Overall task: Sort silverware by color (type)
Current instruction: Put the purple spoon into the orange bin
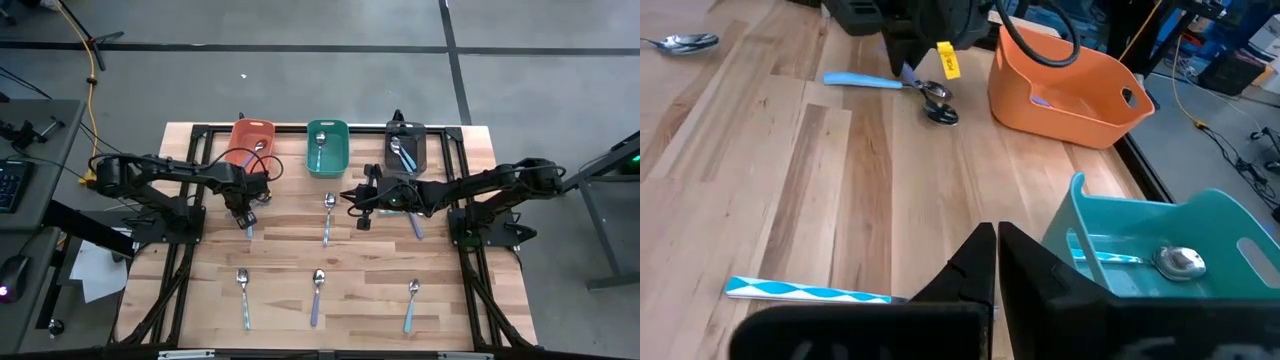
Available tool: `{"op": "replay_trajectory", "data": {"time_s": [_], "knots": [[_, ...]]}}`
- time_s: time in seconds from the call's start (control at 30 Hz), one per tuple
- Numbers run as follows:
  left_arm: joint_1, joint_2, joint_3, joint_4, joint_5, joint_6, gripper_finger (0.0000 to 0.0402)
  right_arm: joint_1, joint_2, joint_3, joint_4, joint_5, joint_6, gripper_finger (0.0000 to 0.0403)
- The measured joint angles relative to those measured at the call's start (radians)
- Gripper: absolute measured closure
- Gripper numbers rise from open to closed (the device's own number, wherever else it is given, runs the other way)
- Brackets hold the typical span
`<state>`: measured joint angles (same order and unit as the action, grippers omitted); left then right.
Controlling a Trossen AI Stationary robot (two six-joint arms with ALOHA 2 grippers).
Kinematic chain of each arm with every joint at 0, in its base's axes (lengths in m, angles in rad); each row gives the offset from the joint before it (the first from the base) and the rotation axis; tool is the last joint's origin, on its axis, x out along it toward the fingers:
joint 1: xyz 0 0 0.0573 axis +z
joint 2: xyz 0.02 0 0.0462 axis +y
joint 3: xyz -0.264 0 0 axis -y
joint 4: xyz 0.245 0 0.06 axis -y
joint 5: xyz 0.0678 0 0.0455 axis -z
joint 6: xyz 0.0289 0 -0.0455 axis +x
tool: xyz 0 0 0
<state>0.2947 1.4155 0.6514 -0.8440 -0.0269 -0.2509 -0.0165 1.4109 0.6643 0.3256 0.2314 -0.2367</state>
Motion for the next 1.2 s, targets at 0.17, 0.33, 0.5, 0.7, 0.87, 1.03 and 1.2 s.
{"op": "replay_trajectory", "data": {"time_s": [0.17,0.33,0.5,0.7,0.87,1.03,1.2], "knots": [[0.000,-0.020,0.004,-0.007,0.000,0.000,0.0387,0.012,0.000,0.000,0.000,0.000,0.000,0.0403],[0.000,-0.077,0.049,-0.054,-0.002,0.000,0.0394,0.013,0.000,0.000,-0.001,0.000,0.000,0.0403],[0.009,-0.175,0.144,-0.121,-0.005,0.000,0.0394,0.013,0.000,0.000,-0.003,0.000,0.000,0.0403],[0.135,-0.269,0.286,-0.150,-0.021,0.037,0.0394,0.013,0.000,0.000,-0.005,0.001,0.000,0.0403],[0.309,-0.260,0.372,-0.120,-0.024,0.134,0.0394,0.013,0.000,0.000,-0.005,0.001,0.017,0.0403],[0.459,-0.179,0.376,-0.022,-0.011,0.192,0.0394,0.013,0.000,0.000,-0.005,0.001,0.035,0.0403],[0.549,-0.071,0.375,-0.016,-0.011,0.202,0.0394,0.013,0.000,0.000,-0.005,0.001,0.036,0.0403]]}}
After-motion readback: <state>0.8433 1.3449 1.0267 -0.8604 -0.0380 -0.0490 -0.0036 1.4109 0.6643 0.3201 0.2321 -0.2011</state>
